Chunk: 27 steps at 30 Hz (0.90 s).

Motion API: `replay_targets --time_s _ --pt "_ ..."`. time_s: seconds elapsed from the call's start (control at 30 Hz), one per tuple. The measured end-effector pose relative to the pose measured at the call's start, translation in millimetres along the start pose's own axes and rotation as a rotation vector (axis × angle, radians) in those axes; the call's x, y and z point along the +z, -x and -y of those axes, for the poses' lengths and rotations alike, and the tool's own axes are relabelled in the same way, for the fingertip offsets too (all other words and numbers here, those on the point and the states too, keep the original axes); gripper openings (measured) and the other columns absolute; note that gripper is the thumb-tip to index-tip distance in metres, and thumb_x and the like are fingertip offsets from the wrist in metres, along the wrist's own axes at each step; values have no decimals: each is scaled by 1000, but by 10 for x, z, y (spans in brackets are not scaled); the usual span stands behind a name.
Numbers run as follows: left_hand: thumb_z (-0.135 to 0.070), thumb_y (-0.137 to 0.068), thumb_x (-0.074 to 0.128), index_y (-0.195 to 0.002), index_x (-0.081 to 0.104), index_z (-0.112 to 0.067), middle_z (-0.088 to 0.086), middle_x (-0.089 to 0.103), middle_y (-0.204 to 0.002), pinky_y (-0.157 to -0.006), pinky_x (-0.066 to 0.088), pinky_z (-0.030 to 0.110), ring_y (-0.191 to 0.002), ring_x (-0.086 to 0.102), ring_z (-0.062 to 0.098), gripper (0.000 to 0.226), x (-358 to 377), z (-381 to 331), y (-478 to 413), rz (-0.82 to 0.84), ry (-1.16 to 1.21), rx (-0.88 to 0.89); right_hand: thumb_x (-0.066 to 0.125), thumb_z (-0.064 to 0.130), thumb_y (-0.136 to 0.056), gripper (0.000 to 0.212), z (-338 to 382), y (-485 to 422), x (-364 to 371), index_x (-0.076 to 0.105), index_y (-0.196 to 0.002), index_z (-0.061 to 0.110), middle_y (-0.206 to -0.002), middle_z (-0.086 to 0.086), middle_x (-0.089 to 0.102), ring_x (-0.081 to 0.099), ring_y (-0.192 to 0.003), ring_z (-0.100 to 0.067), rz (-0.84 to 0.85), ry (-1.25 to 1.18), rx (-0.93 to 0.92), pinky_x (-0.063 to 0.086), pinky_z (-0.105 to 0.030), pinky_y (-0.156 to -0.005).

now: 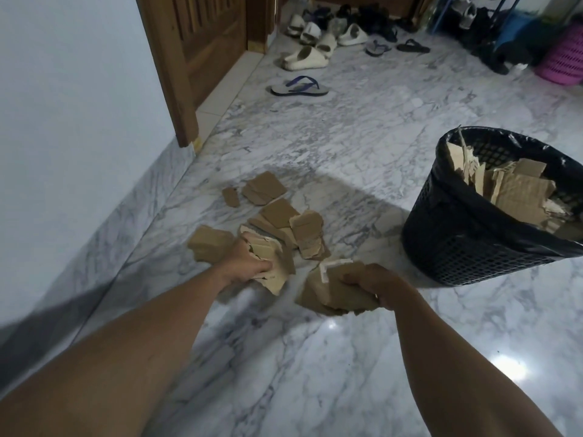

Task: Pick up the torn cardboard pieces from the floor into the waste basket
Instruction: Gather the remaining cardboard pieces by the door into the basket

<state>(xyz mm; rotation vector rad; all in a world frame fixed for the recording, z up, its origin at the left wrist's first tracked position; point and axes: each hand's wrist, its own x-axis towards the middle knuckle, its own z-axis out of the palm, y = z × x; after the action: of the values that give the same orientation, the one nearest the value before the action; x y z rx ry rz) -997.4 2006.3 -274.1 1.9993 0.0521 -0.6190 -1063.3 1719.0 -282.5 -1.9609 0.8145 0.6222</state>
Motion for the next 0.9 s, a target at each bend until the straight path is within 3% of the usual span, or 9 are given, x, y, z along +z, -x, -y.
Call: replay_targets --time_s 0.07,0.13,0.27,0.37,0.47,0.6,0.73,0.8,0.9 --pt "-13 -81 77 -135 42 -17 -2 52 -121 -78 49 28 -100 56 15 64 -86 37 -11 0 9 -26 79 53 -58 86 93 -14 191 57 -125 5 -113 -18 64 68 -93 -36 -25 220 25 60 -46 -77" --pt "-17 -84 75 -128 50 -13 0 57 -113 -75 47 27 -93 58 16 51 -168 96 -32 -26 -49 -98 74 61 -52 96 170 32 401 52 -129 9 -122 -12 57 61 -103 -28 -100 407 14 53 -31 -67" --pt "-33 -86 72 -112 62 -13 9 68 -112 -85 54 35 -94 64 23 35 -278 317 -60 -25 -163 -199 77 47 -51 70 263 141 665 64 -113 16 -90 2 60 60 -74 -13 -140 436 -35 46 -20 -48" --pt "-53 -87 62 -119 60 -15 11 59 -130 -97 47 40 -112 56 27 50 -313 397 -24 -79 -401 -201 84 45 -50 76 284 124 758 61 -115 12 -86 2 57 64 -81 -18 -131 430 -48 52 -23 -56" --pt "-71 -86 45 -140 47 -16 5 28 -152 -108 26 48 -139 24 31 78 -382 380 -42 -214 -779 -165 92 44 -46 89 304 38 741 59 -120 6 -106 -8 65 65 -93 -23 -103 385 -71 55 -26 -59" --pt "-73 -85 45 -147 41 -17 -2 -2 -163 -117 5 57 -149 -7 29 84 -542 407 -218 -104 -836 -132 90 56 -30 94 456 -46 486 71 -109 10 -103 -8 72 68 -89 -22 -98 314 -159 57 -33 -74" --pt "-72 -82 53 -155 21 -21 -7 -16 -162 -117 -6 59 -147 -24 25 95 -639 458 -309 -6 -830 -87 83 67 -8 102 629 -28 296 77 -98 19 -95 1 75 70 -87 -17 17 427 -255 57 -38 -86" --pt "-72 -81 56 -154 23 -16 -6 -17 -162 -117 -6 57 -147 -24 25 98 -668 486 -349 29 -842 -78 84 67 -15 103 686 15 443 75 -105 17 -102 0 73 68 -92 -16 108 572 -262 56 -35 -88" --pt "-74 -79 54 -145 46 -14 -6 -9 -163 -117 7 57 -149 -12 26 89 -726 495 -432 97 -910 -80 82 54 -52 82 627 60 923 61 -123 18 -127 -9 56 54 -116 -29 133 825 -266 48 -40 -94"
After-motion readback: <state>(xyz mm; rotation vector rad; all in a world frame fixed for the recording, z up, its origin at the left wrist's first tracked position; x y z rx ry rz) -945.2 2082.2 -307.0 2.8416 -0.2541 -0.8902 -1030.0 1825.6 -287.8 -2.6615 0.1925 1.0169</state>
